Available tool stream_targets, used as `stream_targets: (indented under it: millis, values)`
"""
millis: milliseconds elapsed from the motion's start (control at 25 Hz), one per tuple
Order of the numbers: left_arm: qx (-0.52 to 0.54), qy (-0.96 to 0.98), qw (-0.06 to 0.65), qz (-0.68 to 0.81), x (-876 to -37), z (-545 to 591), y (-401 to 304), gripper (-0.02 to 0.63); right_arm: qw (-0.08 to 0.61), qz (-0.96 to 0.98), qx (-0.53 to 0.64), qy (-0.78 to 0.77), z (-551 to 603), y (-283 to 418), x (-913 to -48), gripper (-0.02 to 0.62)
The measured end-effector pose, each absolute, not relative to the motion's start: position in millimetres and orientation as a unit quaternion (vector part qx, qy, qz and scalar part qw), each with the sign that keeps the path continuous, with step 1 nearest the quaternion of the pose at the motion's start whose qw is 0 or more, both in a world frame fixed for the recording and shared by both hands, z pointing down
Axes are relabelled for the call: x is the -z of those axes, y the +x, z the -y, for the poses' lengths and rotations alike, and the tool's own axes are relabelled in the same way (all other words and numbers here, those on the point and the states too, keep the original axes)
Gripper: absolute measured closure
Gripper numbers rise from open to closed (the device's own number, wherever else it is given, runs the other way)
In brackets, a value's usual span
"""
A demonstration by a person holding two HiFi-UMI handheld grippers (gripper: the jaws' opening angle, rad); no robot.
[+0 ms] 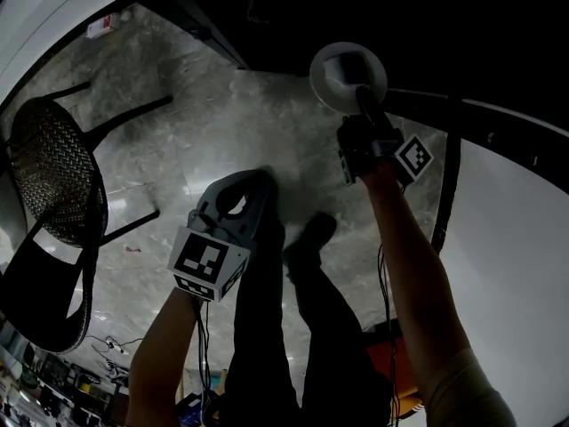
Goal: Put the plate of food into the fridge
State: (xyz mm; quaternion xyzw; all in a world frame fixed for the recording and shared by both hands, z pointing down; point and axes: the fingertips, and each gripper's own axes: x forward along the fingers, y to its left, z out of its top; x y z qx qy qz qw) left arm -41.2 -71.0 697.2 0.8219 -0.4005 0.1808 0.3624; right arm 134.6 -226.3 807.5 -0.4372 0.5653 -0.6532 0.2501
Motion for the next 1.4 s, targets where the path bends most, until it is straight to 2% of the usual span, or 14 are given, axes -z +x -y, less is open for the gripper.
stream_targets:
  millis: [1400]
  values:
    - [-0.172,0.821,0.363,0.407,-714,62,-66,0.595,0.230,-0.534,0.633,-0.511,265,135,-851,0.558]
